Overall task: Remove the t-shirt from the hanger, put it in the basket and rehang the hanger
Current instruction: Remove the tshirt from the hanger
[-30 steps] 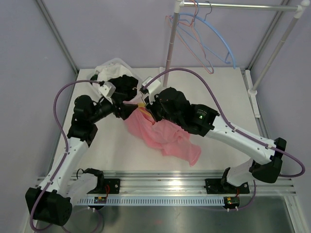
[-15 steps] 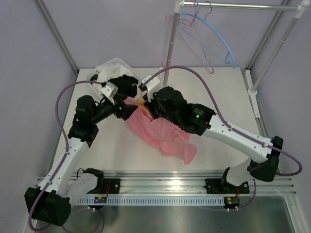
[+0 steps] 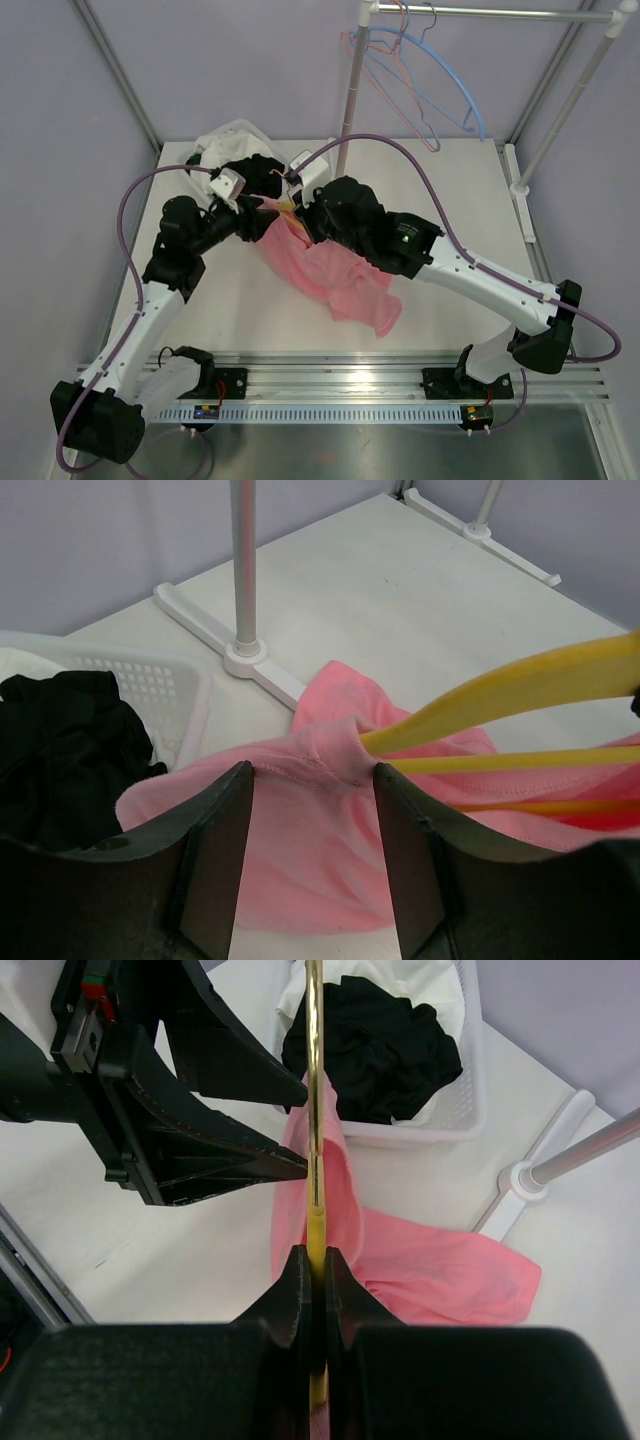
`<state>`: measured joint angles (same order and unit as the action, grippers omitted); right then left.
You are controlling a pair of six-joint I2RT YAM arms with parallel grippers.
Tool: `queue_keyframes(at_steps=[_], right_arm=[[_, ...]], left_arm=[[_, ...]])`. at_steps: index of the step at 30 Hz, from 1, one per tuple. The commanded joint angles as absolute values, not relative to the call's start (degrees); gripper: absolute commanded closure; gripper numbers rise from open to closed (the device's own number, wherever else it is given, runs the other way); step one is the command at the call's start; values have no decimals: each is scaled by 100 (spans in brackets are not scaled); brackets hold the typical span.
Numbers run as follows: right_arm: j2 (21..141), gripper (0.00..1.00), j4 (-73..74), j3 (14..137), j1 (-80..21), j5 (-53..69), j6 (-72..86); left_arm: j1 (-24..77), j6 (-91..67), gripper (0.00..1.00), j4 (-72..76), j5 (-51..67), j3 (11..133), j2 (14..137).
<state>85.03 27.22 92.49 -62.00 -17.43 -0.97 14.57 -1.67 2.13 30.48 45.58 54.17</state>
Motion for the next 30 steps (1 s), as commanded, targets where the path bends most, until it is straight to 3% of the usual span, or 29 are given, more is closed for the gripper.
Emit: queue_keyframes(at_steps=[1, 4, 13, 21, 24, 25, 30], right_arm=[[8534, 100, 2382, 9633, -6249, -1574, -35], [8631, 100, 2452, 9721, -6249, -1547, -35], [8780, 100, 2470, 9844, -6249, -1573, -35], [8903, 100, 2549, 9931, -6258, -1415, -35], [8965, 100, 2610, 10028, -6293, -1424, -35], [8974, 100, 2602, 10028, -6302, -1415, -35], [8930, 100, 2628, 10020, -6319, -1380, -35]], left_arm=[[1477, -105, 46, 246, 2725, 4781, 5502], [1485, -132, 45, 229, 2742, 4799, 5554], [1485, -114, 29, 255, 3208, 4772, 5484], [1477, -176, 29, 211, 3094, 4887, 5818], [1477, -167, 47, 167, 3076, 4939, 5897], [1477, -158, 58, 167, 3041, 4966, 5915], [1477, -132, 79, 149, 2988, 4975, 5933]])
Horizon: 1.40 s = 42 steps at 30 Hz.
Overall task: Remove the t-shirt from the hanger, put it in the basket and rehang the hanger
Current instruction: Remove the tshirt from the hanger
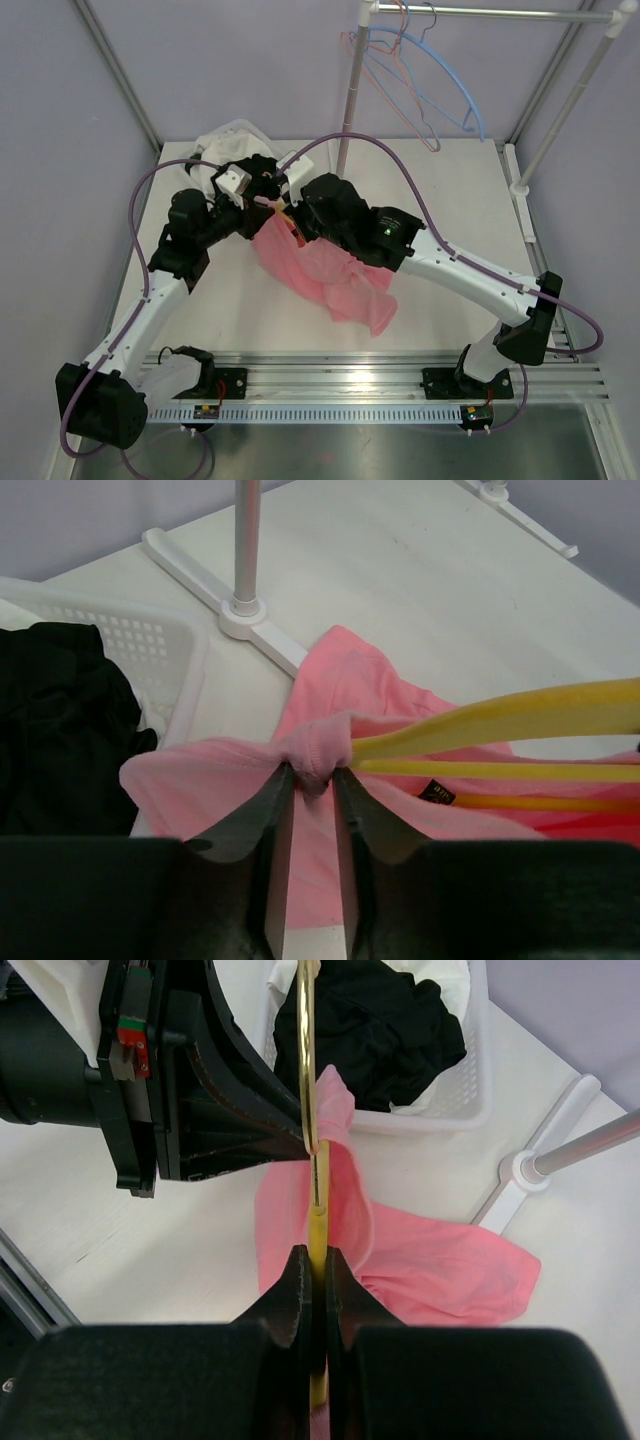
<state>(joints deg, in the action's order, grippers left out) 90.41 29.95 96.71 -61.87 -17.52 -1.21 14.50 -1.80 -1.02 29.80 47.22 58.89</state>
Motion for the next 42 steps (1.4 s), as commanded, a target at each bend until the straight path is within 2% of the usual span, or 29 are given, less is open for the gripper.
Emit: queue_keyframes(at_steps=[1, 5, 16, 25, 32, 36, 42], right_arm=[[8930, 100, 2619, 9993, -6328, -1389, -35], [8851, 100, 2680, 9941, -6319, -1397, -61], [8605, 100, 3533, 9747, -6319, -1169, -378], [7955, 100, 3244, 9185, -6319, -1116, -422], [7497, 100, 3041, 8842, -6319, -1317, -378], [7506, 100, 3164, 8859, -6319, -1959, -281], [7655, 100, 3173, 8956, -6328, -1925, -299]], left_arm=[[1477, -123, 86, 141, 2945, 4975, 5933], [1477, -114, 100, 114, 2743, 5010, 5924], [932, -369, 100, 18, 2865, 5282, 6214], [800, -378, 100, -360, 2628, 5633, 6828], [624, -439, 100, -483, 2917, 5889, 7347], [598, -457, 100, -396, 3050, 5801, 7199], [598, -439, 100, -457, 3225, 5757, 6935]])
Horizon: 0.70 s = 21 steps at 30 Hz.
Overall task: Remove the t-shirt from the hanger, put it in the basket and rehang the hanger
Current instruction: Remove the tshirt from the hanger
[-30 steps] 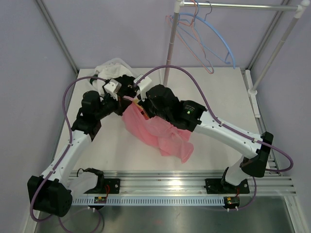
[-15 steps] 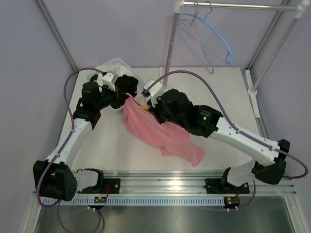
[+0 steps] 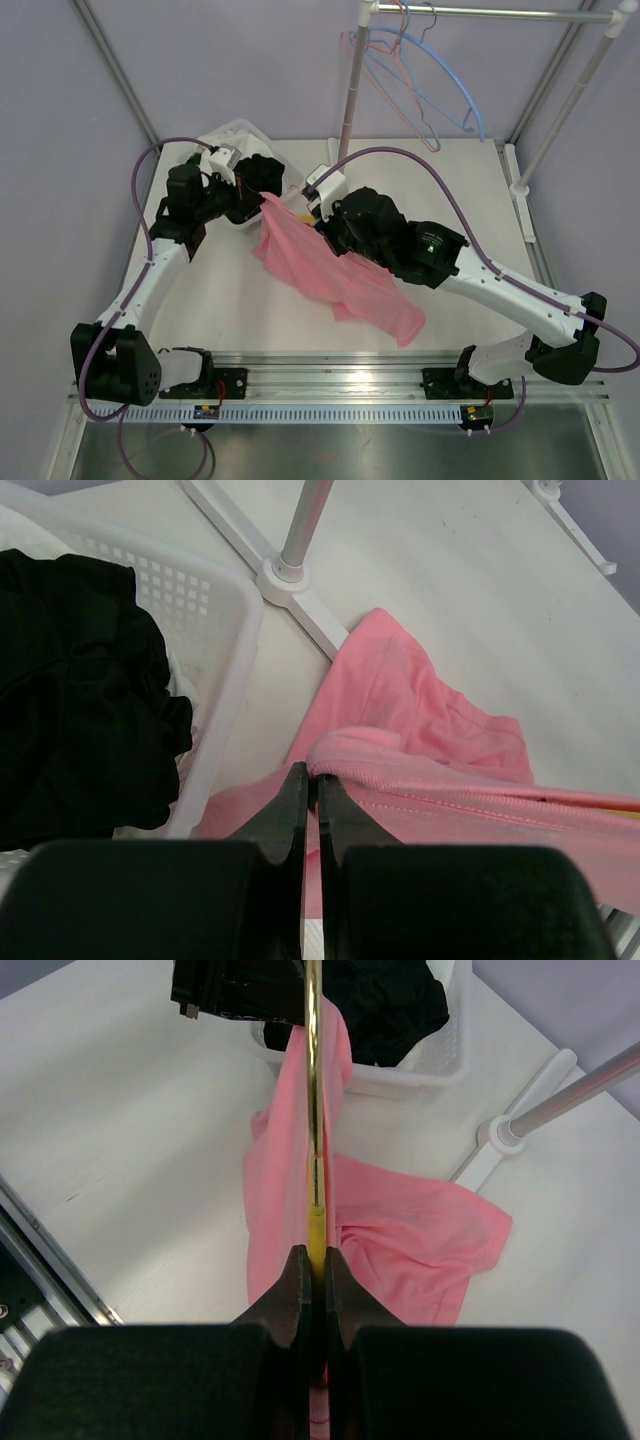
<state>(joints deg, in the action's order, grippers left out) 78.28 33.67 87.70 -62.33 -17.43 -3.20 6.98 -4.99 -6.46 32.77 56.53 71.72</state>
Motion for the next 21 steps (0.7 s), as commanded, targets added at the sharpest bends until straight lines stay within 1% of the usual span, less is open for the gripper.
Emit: queue_keyframes(at_steps=[1, 7, 12, 16, 21], right_arm=[[7690, 100, 3173, 8973, -6319, -1960, -308], [7708, 100, 3041, 9000, -6319, -2170, -273], [7419, 100, 2760, 8772, -6319, -2303, -272], [7146, 100, 2646, 8561, -6319, -2031, -281], [6777, 100, 2645, 8297, -6319, -1609, -308]], left_arm=[[598, -422, 100, -457, 3243, 5757, 6908], [598, -413, 100, -492, 3366, 5766, 6891], [598, -387, 100, -510, 3366, 5757, 6856], [598, -413, 100, -553, 3287, 5827, 6960], [510, -474, 100, -703, 3357, 6099, 7514]])
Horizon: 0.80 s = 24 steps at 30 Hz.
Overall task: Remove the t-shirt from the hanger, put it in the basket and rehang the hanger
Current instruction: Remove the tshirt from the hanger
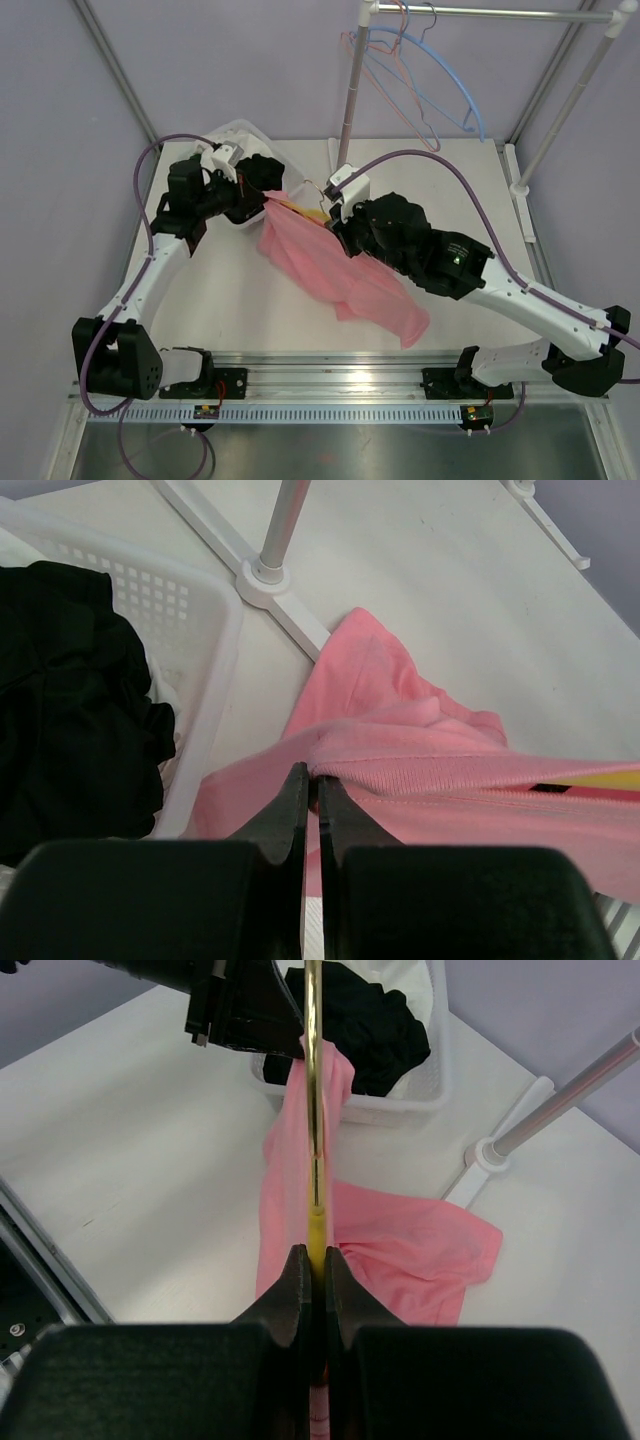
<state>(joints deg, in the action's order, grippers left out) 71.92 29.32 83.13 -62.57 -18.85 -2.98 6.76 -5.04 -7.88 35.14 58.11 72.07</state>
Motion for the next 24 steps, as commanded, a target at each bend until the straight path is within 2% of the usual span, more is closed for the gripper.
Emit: queue_keyframes(at_steps=[1, 13, 24], right_arm=[[6750, 100, 2706, 8306, -6319, -1460, -334], [6346, 100, 2303, 7998, -6319, -993, -352], [5459, 100, 897, 7129, -6319, -1036, -395]], left_arm=[[501, -475, 100, -694, 3366, 6126, 7584], [483, -431, 100, -800, 3314, 6354, 8121], [545, -369, 100, -1028, 3489, 6618, 8657]])
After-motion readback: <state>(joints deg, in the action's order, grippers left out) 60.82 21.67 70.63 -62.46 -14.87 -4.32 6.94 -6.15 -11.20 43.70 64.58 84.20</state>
